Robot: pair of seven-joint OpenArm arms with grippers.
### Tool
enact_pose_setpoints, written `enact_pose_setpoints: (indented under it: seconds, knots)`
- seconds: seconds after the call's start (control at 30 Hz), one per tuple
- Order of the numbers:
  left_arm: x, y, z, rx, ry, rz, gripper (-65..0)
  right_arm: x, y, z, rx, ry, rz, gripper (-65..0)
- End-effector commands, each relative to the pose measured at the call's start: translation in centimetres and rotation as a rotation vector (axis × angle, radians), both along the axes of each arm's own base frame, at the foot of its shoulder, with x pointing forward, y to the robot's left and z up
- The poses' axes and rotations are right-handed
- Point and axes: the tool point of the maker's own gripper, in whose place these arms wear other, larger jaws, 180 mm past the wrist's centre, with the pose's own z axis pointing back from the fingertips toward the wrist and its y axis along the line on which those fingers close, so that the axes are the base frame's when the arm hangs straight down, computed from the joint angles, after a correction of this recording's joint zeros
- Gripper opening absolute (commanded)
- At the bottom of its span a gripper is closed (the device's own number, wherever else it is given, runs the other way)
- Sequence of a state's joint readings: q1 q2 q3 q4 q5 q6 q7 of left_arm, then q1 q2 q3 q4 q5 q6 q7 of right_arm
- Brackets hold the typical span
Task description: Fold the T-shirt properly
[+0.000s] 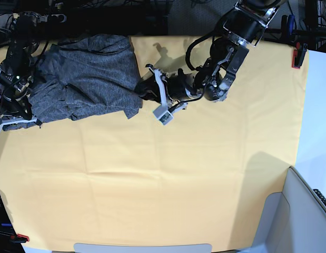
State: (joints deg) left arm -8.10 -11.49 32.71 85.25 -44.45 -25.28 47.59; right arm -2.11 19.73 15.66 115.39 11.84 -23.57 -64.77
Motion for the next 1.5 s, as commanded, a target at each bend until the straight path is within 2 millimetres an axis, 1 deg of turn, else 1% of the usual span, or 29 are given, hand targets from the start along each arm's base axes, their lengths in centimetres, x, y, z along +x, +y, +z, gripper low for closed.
enact_pose_setpoints:
  seconds: [0.0,0.1,0.2,0.27,0.37,0.43,0.57,0.63,0.7,0.8,0.87,0.97,1.1,1.2,1.27,1.3,1.33,1.4,1.47]
  knots:
    - [1.4,0.0,2.5,-0.052,-0.066,0.02,-50.6,0.1,-1.2,1.8,-0.048,-0.047,-0.012,-65.0]
    - [2.1,0.7,4.9,-0.089,-0.128,0.058,-46.8,-1.3,-3.2,2.0,-0.06,-0.045,-0.032,-65.0]
    - [2.4,1.7,6.6,-0.116,-0.173,0.099,-46.3,-2.9,-5.2,2.2,-0.097,-0.02,-0.021,-65.0]
    - [2.3,1.9,7.1,-0.124,-0.185,0.109,-46.3,-3.7,-6.2,2.2,-0.133,0.011,0.009,-65.0]
    - [1.7,2.7,7.1,-0.103,-0.196,0.101,-46.3,-4.5,-7.3,1.7,-0.195,0.092,0.098,-65.0]
    - [1.5,2.8,6.9,-0.099,-0.19,0.1,-46.3,-5.0,-8.2,1.4,-0.226,0.143,0.14,-64.3]
    - [1.2,3.0,6.6,-0.098,-0.181,0.106,-46.3,-6.4,-10.7,-0.7,-0.185,0.211,0.12,-55.9]
    - [1.0,3.0,6.4,-0.096,-0.175,0.106,-46.3,-6.7,-11.7,-2.3,-0.12,0.226,0.126,-52.8]
    - [1.0,3.0,6.4,-0.096,-0.175,0.106,-46.3,-6.5,-12.8,-3.5,-0.046,0.225,0.14,-50.9]
    - [0.7,3.0,6.2,-0.096,-0.167,0.107,-46.3,-6.6,-14.5,-6.0,0.138,0.201,0.149,-50.3]
    - [0.5,3.1,5.9,-0.094,-0.16,0.107,-46.3,-6.7,-15.3,-7.0,0.274,0.153,0.145,-50.3]
    - [0.3,3.1,5.8,-0.092,-0.155,0.107,-46.3,-6.5,-16.7,-6.5,0.393,0.073,0.132,-50.4]
    - [0.3,3.1,5.8,-0.092,-0.154,0.107,-46.3,-5.6,-17.8,-4.5,0.394,0.023,0.137,-50.4]
    - [0.3,3.1,5.8,-0.093,-0.154,0.109,-46.3,-5.3,-17.8,-4.3,0.388,0.024,0.144,-50.1]
    - [0.3,3.1,5.7,-0.093,-0.153,0.109,-46.3,-3.9,-16.9,-4.3,0.389,0.032,0.178,-49.2]
    - [0.3,3.1,5.7,-0.092,-0.151,0.109,-46.3,-3.3,-16.8,-3.9,0.377,0.041,0.197,-47.5]
    - [0.3,3.1,5.7,-0.092,-0.151,0.109,-46.3,-2.9,-16.6,-4.0,0.376,0.057,0.21,-44.5]
    - [0.3,3.1,5.7,-0.092,-0.151,0.109,-46.3,-2.1,-16.2,-4.5,0.395,0.063,0.22,-36.3]
    - [0.3,3.1,5.7,-0.093,-0.152,0.11,-46.3,-1.3,-16.0,-4.6,0.416,0.053,0.219,-29.8]
